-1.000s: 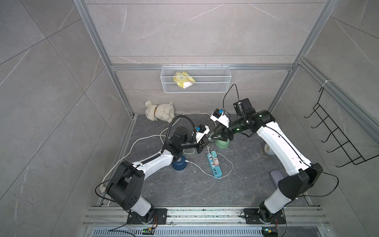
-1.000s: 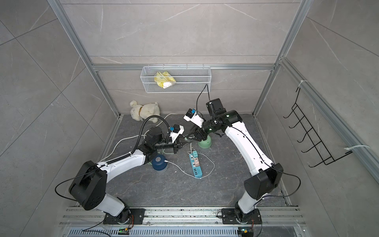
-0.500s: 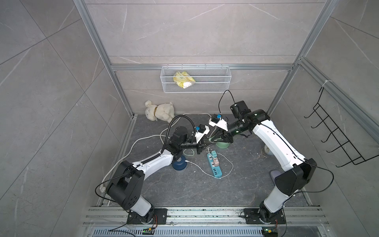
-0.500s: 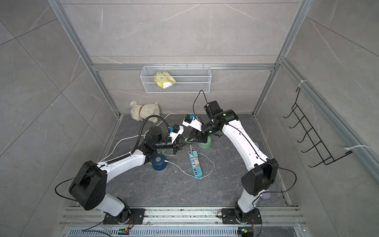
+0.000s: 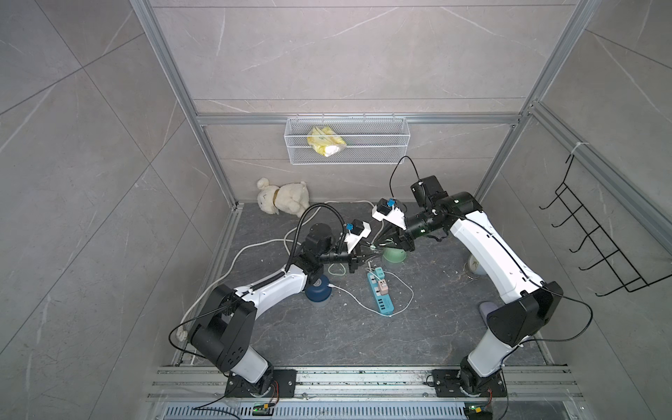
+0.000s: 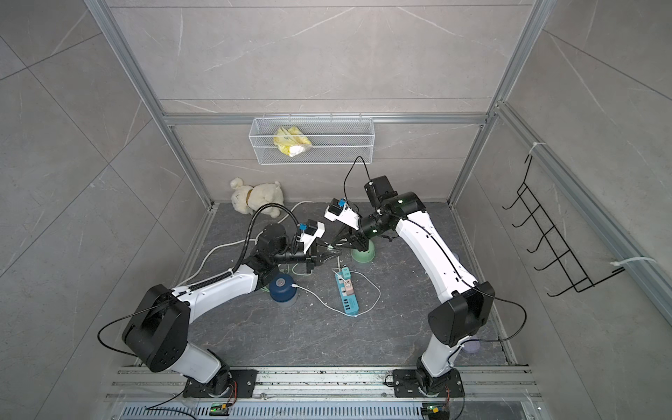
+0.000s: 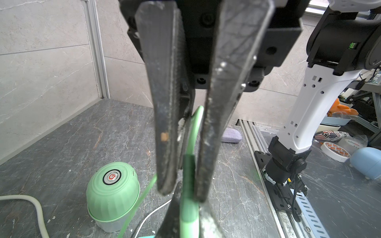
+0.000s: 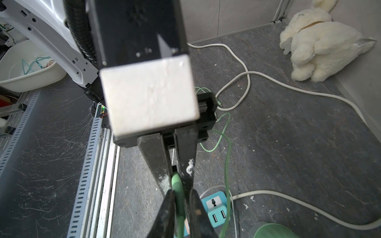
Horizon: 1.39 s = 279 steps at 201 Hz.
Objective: Charge the cordless meat grinders
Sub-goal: Pick up the charging cable from the center of the board.
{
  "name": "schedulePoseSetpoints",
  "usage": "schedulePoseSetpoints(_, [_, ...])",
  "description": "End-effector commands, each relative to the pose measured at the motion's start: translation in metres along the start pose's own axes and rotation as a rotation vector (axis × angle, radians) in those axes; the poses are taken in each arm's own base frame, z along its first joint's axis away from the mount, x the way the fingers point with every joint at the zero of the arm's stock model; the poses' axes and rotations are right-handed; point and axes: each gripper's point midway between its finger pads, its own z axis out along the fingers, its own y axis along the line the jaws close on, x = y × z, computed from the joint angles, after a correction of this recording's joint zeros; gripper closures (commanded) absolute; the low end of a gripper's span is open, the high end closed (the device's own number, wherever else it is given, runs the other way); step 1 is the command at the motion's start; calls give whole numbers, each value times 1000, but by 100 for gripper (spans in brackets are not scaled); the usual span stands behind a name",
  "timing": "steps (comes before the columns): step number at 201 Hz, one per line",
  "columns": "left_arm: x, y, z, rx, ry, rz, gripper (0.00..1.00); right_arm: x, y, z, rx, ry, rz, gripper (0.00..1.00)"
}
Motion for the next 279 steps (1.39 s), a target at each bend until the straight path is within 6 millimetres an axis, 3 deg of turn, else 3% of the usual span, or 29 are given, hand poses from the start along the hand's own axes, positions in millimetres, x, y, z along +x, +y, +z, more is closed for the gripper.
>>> schedulePoseSetpoints(1, [-23,-1,1,31,-52,57,100,2,3,1,-28,6,8,85])
schedulePoseSetpoints(38, [-22,2,2,18,-48,40,100,1,4,0,-37,4,-6,100])
schedulePoseSetpoints(47, [-21,4,1,1,-40,29,88,2,4,-1,-29,11,-15,100])
schedulePoseSetpoints(62, [-18,8,-2,-31,-29,15,59,3,2,-4,-2,28,-34,100])
schedulePoseSetpoints(82, [-10,7,-13,-74,6,11,40,3,0,-10,42,49,-63,100])
schedulePoseSetpoints(131, [32,15,-46,-197,172,56,32,-7,11,-23,62,23,-74,100])
schedulePoseSetpoints(149, [52,30,-53,-227,250,82,31,-6,18,-25,52,23,-61,100])
schedulePoseSetpoints(172, [59,47,-57,-213,268,79,30,-2,22,-27,62,39,-64,100])
schedulePoseSetpoints(204, [76,60,-61,-144,309,39,31,-2,25,-32,78,42,-71,100])
schedulePoseSetpoints(216, [81,70,-63,-148,321,41,36,-3,27,-33,76,41,-69,100])
schedulePoseSetpoints(248, [81,91,-59,-186,344,76,75,3,32,-32,61,58,-71,100])
schedulePoseSetpoints(266, [83,104,-58,-220,360,91,91,12,34,-28,59,104,-76,100])
schedulePoseSetpoints(279, [79,109,-57,-234,351,104,94,27,31,-19,70,187,-103,100])
